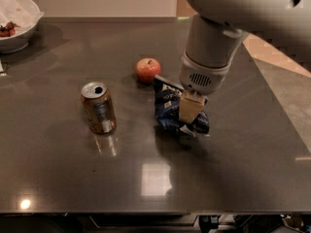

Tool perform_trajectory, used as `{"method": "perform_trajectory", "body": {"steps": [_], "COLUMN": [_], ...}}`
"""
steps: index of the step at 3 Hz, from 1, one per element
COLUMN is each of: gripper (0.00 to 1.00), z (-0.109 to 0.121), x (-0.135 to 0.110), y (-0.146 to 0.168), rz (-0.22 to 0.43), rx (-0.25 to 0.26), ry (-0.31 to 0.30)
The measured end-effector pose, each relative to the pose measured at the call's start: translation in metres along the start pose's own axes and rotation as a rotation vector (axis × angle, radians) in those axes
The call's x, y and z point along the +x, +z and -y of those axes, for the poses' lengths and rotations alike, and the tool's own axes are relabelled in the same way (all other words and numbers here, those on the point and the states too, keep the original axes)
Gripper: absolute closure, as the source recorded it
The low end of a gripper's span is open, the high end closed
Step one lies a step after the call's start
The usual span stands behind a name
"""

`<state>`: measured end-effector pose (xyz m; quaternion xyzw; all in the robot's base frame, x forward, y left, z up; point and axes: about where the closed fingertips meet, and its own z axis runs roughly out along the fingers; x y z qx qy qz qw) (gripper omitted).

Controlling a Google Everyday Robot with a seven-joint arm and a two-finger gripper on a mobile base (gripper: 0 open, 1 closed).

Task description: Pick blue chip bag

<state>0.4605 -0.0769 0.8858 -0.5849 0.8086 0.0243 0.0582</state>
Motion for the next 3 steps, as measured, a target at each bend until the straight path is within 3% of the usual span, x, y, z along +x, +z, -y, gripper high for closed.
{"method": "perform_trajectory", "body": {"steps": [1, 2, 3], "gripper": [1.0, 1.0, 1.0], "z": [0.006, 0.003, 0.005], "x": [0.002, -0.004, -0.008], "y": [-0.036, -0.101, -0.102], "rz": [0.06, 0.157, 0.169], "rx": [0.026, 0.06, 0.075], "ry": [-0.014, -0.063, -0.062]}}
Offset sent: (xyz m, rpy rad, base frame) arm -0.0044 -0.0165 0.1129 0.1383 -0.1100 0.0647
